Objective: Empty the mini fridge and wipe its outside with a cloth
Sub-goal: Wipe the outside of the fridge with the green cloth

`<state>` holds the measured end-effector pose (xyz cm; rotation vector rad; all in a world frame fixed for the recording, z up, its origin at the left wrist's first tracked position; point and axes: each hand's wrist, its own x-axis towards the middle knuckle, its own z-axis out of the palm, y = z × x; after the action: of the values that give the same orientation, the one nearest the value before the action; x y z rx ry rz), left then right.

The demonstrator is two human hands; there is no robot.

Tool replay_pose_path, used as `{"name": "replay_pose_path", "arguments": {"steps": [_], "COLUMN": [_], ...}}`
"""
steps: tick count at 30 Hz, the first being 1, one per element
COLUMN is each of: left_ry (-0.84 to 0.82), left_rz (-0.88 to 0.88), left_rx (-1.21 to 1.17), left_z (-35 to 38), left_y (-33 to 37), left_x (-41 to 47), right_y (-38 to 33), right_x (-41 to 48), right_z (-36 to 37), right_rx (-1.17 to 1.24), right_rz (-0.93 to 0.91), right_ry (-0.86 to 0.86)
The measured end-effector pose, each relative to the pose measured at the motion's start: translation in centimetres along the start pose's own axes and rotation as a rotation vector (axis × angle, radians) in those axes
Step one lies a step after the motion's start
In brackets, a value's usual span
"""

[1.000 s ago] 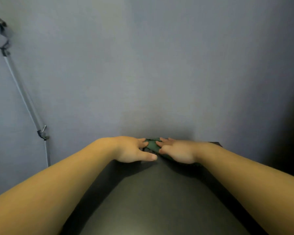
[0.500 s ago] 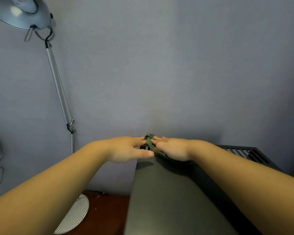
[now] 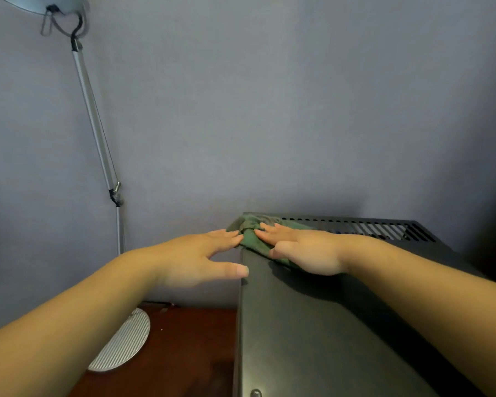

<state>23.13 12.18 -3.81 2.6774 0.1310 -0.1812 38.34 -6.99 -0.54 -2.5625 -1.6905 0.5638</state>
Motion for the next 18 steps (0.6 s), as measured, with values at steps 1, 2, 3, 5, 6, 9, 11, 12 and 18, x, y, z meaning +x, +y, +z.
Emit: {"name": "replay_pose_path", "arguments": {"steps": [1, 2, 3, 5, 6, 9, 11, 12, 18], "left_ry": [0.008, 0.020, 0.027, 0.028, 0.024, 0.018, 0.018, 0.017, 0.000], "left_rz": [0.010, 0.016, 0.017, 0.010, 0.008, 0.004, -0.006, -0.009, -0.038], "left_rx": [-0.016, -0.031, -0.044, -0.064, -0.063, -0.050, -0.045, -0.034, 0.079], "left_z": [0.3, 0.6, 0.8, 1.4, 1.6, 2.4, 3.0, 3.3, 5.5], "left_y": [0.0, -0.1, 0.0, 0.3, 0.7, 2.3, 3.8, 4.7, 10.5], "left_x": [-0.4, -0.8, -1.2, -2.2, -2.8, -5.4, -7.3, -8.2, -12.4], "right_y": [-0.2, -0.4, -0.7, -1.2, -1.5, -2.1, -2.3, -2.3, -2.2], "right_x": [-0.4, -0.9, -1.4, -2.7, -3.6, -6.5, -8.6, -9.5, -15.3], "right_z": [0.2, 0.4, 0.7, 1.1, 1.4, 2.3, 3.0, 3.3, 5.1], "right_rx": [0.003, 0.006, 0.004, -0.014, -0.008, 0.017, 0.010, 0.011, 0.010], "right_rz": [-0.004, -0.005, -0.007, -0.021, -0.028, -0.059, -0.080, -0.093, -0.163], "right_ry": [-0.001, -0.005, -0.010, -0.019, -0.021, -0.025, -0.035, -0.038, -0.042]}}
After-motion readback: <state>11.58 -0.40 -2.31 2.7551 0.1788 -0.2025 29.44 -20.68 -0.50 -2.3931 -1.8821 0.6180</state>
